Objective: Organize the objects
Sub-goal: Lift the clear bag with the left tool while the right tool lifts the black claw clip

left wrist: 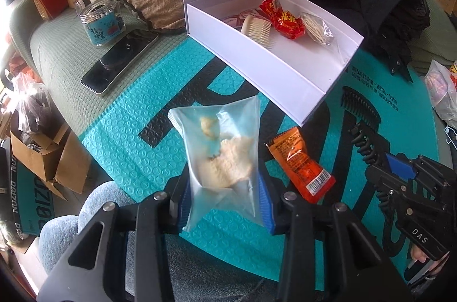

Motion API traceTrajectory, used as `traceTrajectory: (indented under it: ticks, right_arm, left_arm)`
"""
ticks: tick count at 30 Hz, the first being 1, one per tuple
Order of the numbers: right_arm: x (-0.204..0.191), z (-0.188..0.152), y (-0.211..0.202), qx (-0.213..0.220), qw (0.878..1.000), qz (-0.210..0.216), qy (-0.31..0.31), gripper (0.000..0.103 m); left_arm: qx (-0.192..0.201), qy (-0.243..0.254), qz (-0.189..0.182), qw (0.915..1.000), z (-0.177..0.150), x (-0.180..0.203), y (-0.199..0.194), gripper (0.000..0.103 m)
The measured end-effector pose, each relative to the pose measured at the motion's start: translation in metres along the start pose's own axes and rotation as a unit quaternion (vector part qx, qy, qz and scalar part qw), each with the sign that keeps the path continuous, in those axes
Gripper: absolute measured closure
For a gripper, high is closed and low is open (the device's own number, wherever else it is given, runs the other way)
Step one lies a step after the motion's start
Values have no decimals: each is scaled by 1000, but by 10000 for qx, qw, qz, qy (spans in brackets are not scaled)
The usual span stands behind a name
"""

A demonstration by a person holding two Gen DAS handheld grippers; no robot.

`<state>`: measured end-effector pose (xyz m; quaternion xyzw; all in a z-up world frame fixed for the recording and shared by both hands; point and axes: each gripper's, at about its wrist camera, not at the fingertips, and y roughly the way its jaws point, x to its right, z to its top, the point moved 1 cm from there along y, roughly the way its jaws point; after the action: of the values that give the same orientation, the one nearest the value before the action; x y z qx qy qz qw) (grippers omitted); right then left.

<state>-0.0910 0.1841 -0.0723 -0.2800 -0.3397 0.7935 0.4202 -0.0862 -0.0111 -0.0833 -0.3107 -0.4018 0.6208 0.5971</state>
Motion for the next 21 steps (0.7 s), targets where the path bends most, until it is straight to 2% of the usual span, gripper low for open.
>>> traceTrajectory:
  ticks: [21]
  right_arm:
    - [-13, -26, -78, 632, 9979, 145, 73, 75]
  left_arm:
    - [337, 458, -264, 9980, -32, 58, -59, 66]
